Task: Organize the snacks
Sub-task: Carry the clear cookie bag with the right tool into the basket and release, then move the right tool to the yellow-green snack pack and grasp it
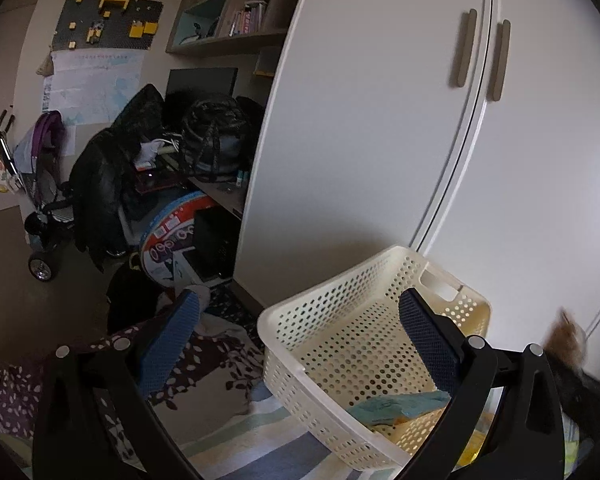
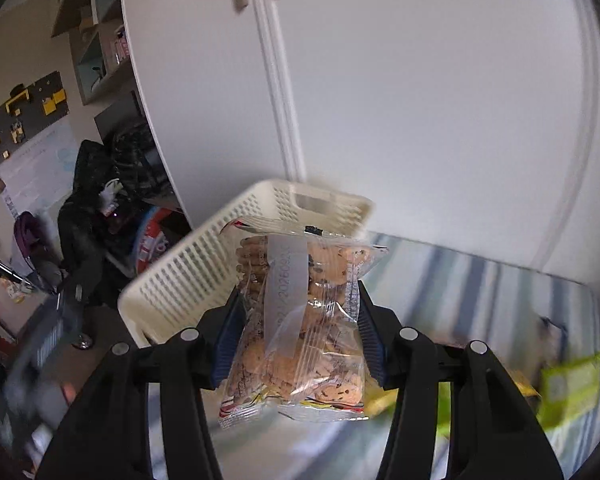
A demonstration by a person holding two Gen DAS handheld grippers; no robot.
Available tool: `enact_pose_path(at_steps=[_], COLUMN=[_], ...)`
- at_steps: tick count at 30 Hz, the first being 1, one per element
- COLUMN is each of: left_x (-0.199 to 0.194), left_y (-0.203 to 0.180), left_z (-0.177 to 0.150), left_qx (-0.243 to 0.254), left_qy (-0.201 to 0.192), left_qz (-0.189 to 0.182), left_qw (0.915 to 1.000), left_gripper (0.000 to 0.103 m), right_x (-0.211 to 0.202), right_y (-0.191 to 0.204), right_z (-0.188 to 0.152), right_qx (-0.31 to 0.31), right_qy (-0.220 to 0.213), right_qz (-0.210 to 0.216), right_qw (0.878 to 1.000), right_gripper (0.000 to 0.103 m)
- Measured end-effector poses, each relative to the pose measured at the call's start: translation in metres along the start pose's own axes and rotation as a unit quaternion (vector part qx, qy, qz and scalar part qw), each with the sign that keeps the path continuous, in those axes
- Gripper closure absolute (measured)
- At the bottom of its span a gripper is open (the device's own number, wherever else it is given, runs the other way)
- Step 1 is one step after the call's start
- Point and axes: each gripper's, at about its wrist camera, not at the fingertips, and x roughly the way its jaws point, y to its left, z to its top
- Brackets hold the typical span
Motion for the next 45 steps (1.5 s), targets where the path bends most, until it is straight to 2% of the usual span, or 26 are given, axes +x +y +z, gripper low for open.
enact_pose_path(at_steps=[6, 12, 17, 24, 27, 31, 36, 42, 45], left_x=[0.000, 0.004, 0.005, 0.003, 0.002, 0.002, 0.001, 0.000, -0.002], left_y=[0.007, 0.008, 0.004, 0.004, 0.003, 0.003, 0.003, -0.001, -0.005], left_z=[0.001, 0.000, -0.001, -0.001, -0.002, -0.002, -0.003, -0.004, -0.006], left_qx=[-0.016, -0.017, -0.004, -0.003, -0.002, -0.001, 0.000, 0.005, 0.011], left_qy=[-0.001, 0.007, 0.007, 0.000, -0.001, -0.002, -0.001, -0.004, -0.006], left_qz=[-0.005, -0.008, -0.004, -0.009, -0.012, -0.017, -0.023, -0.029, -0.032], left_qw=[0.9999, 0.9998, 1.0000, 1.0000, 0.9999, 0.9999, 0.9997, 0.9996, 0.9994], left_gripper=[0.002, 0.002, 0.002, 0.002, 0.002, 0.002, 0.002, 0.002, 0.002], right_x=[0.046, 0.093, 0.105, 0.099, 0.086, 0.064, 0.043, 0.026, 0.015], right_y=[0.029, 0.044, 0.036, 0.021, 0.022, 0.028, 0.027, 0.012, 0.000], right_z=[0.028, 0.033, 0.027, 0.019, 0.021, 0.029, 0.031, 0.019, 0.009], right_qx=[-0.003, 0.001, 0.011, 0.036, 0.036, 0.028, 0.028, 0.041, 0.044], right_qy=[0.013, 0.040, 0.047, 0.038, 0.015, -0.022, -0.046, -0.052, -0.055], right_qz=[0.003, -0.005, -0.010, -0.001, 0.005, 0.010, 0.005, -0.007, -0.024], right_qw=[1.000, 0.999, 0.999, 0.999, 0.999, 0.999, 0.999, 0.998, 0.997], right_gripper=[0.051, 0.049, 0.040, 0.037, 0.027, 0.025, 0.022, 0.022, 0.015])
